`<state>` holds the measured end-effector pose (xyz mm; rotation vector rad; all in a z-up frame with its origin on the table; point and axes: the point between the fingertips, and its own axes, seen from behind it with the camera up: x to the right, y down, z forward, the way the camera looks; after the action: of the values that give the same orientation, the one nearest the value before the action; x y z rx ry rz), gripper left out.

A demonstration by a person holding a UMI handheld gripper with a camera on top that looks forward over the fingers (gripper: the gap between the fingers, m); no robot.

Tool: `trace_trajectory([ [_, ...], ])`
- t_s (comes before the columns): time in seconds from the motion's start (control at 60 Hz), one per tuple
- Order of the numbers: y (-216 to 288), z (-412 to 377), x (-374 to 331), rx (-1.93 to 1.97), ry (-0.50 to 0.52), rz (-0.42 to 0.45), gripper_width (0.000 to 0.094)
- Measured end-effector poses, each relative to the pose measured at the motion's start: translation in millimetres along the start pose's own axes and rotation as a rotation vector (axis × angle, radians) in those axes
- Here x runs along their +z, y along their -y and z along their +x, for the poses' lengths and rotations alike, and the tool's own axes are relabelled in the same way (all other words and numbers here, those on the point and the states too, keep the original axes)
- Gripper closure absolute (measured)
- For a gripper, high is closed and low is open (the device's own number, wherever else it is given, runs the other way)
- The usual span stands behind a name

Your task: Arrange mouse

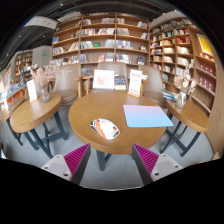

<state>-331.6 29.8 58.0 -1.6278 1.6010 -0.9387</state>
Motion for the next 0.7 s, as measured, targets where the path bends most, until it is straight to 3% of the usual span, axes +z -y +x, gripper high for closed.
trace_trajectory([
  [0.7,12.5,-21.6,139.8,-0.041,0.032,-0.037,0.0084],
])
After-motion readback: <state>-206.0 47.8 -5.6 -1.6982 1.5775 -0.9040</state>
